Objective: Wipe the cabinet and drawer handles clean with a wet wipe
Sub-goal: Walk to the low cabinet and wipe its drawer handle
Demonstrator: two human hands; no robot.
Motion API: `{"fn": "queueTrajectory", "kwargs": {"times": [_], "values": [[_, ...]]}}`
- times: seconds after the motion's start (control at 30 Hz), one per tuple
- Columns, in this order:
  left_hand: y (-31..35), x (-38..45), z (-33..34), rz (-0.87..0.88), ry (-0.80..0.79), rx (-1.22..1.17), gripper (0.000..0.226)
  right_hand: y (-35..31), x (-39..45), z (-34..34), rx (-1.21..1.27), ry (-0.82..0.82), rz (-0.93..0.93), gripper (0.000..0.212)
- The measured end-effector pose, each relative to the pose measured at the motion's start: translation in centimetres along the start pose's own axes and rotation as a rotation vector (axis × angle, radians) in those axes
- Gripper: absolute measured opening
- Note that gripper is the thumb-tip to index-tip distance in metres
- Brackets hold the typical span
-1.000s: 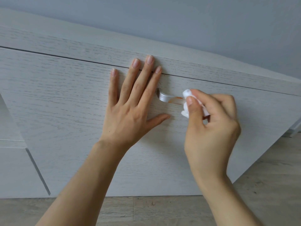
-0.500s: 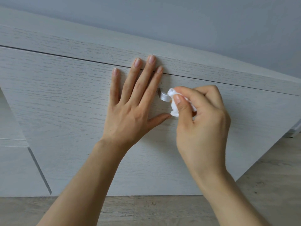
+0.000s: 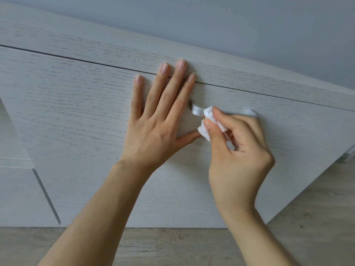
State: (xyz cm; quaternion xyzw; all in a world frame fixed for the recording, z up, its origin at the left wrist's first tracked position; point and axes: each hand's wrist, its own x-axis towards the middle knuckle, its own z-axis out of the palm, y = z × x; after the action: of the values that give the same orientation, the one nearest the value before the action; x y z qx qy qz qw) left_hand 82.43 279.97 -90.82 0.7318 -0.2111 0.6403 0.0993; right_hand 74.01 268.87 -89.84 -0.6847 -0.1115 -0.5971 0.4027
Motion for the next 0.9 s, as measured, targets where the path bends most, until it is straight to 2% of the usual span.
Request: {"fn": "queueTrajectory", "kwargs": {"times": [0.13,0.3,0.43,0.53,0.67,0.83,0.9], "values": [[-0.2,-0.6,-0.1,0.005,-0.039,0.009,0.084,0.6,0.1,-0.9,0.000,0.097,0.071,0.022],[0.0,-1.5,0.0,-0.019,-0.019,0.029,0.082,0.2,0.0,0.3,-0.011,0.055,0.017,0.018],[-0.2,-1.4,0.2,-0.013,-0.016,0.020,0.080,0.1,-0.2,0.6,0.041,0.130,0.073,0.024],[0.2,-1.3,0.2,-0.029,0.027,0.016,0.074,-0.5,-0.3,1.0,0.059,0.044,0.047,0.020],[-0.2,-1.5,0.1,-0.007,0.012,-0.029,0.080,-0.3,-0.1,0.4,0.060,0.112,0.089,0.027],[-0.7,-1.3,0.0,-0.056,0.081,-0.102,0.082,-0.5,0.1,0.8,-0.016,-0.002,-0.017,0.018],[-0.7,-1.4,0.1,-0.047,0.085,-0.090,0.082,-0.4,0.1,0.8,-0.007,0.012,-0.008,0.017]]}}
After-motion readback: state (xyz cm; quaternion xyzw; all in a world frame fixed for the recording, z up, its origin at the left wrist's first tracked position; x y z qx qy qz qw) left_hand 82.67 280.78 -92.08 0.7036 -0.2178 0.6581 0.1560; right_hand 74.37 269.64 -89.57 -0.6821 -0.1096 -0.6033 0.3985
